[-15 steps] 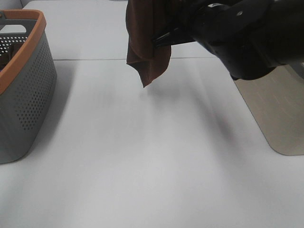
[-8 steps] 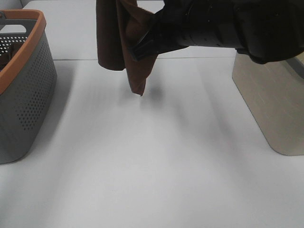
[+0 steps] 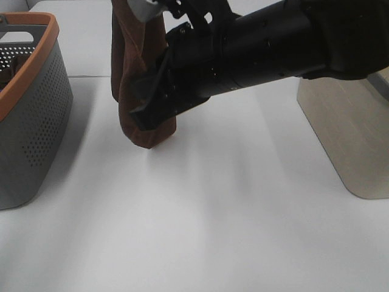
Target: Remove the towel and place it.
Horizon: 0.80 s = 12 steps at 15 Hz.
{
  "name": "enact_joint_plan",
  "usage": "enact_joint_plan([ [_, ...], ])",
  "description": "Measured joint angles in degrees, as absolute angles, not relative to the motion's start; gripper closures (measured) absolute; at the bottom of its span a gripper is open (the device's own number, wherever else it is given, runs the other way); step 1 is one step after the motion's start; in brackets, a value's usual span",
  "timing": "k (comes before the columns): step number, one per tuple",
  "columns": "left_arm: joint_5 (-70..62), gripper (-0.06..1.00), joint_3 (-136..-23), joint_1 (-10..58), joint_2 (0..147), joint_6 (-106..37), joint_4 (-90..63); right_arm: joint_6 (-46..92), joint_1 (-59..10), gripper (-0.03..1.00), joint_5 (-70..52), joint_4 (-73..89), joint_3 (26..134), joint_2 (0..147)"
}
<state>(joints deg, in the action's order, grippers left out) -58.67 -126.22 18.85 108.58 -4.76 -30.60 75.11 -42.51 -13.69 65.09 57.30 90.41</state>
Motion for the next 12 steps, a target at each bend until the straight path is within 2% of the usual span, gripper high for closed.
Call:
enact_joint_plan([
  [2,-61.13,0.94,-126.22,18.85,108.58,-4.76,-29.85,56.72,-42.51,0.97,-19.54,45.78,57.3,90.41],
  [4,-62.91,0.94,-126.22,18.85,108.58,-4.76,-29.28,38.79,-42.51,0.97,-19.88,29.51,57.3,90.24],
  [5,-64.06,0.94,-126.22,18.85,108.58,-4.76,-28.07,20.0,-42.51,0.97,-20.17,13.46,57.41,89.67],
  [6,-64.69,0.94,-126.22,18.85,108.58,-4.76,-26.53,13.12,-42.4,0.97,-20.57,7.28,57.75,89.38],
  [7,-65.09,0.94,-126.22,18.85,108.58,-4.76,-24.92,-4.93,-41.37,0.97,-22.52,-9.97,59.76,89.04],
  [9,-66.06,0.94,-126.22,18.85,108.58,-4.76,-22.52,-18.45,-39.02,0.97,-24.29,-22.92,62.45,89.04],
  [10,-66.29,0.94,-126.22,18.85,108.58,-4.76,-18.85,-23.49,-35.58,0.97,-25.32,-32.14,66.86,89.04],
  [12,-65.78,0.94,-126.22,18.85,108.58,-4.76,-15.3,-24.06,-31.57,0.97,-25.21,-33.98,71.85,89.21],
])
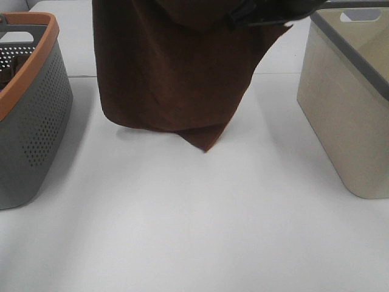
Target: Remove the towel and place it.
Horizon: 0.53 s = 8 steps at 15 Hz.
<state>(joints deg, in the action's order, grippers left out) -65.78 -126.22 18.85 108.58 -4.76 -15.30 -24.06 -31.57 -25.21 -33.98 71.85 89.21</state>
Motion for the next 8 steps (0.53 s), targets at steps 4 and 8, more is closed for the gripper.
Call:
enact_joint_plan([
  [4,-55.23,0.94,-126.22,18.96,109.21,-4.76,-12.32,-22.63,-24.29,0.97,-20.74,-34.38,82.28,94.31],
  [8,-42.0,0.94,-126.22,18.96,114.02,-4.98,-6.7,-22.52,-20.51,0.97,-15.99,-34.38,90.53,100.73],
])
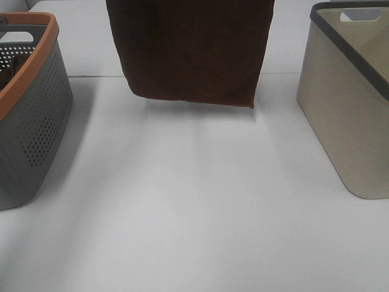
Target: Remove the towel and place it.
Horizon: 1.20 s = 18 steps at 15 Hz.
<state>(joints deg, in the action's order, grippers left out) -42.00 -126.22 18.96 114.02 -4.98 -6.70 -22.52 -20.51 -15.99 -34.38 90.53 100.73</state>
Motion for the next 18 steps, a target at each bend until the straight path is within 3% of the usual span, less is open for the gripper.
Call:
enact_joint_plan([
  [5,-32.72,0.94,-126.22,19.19,120.95,-4.01,2.18,-21.37,-20.05,0.97,-15.58,-37.01,94.48,107.6],
  [14,-62.45,0.94,-126.22,20.11,125.08,5.39,0.46,-19.6,-20.74,0.97,-25.5,-22.8,88.06,108.0],
  [18,-66.0,0.94,-124.45,21.54,126.45,5.61,0.0,-19.31,-20.86,0.97,-32.03,-19.65,85.77,108.0],
])
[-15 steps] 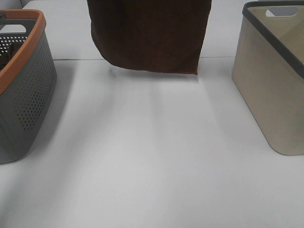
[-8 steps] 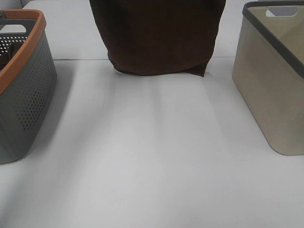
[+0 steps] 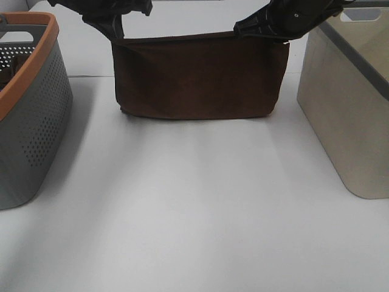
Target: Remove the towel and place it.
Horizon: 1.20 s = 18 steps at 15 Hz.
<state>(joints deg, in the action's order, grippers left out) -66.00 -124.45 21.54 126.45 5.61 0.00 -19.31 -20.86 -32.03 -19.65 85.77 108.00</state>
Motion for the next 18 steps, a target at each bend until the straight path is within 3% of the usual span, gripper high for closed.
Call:
enact_joint_plan([
  [5,-67.21,0.94,-114.59,26.01,126.11,5.56,3.55,-8.37,-20.23,0.97,-43.54,-8.25,85.71,108.0],
  [10,-67.09,0.94,-105.25,26.99,125.99,5.56,0.0,-6.02,-20.17,0.97,-52.43,-3.21,85.54,108.0],
  [18,-65.43,0.94,-91.27,27.1,121.47,5.56,-4.87,-5.96,-20.34,0.97,-51.28,1.78,74.26,108.0],
])
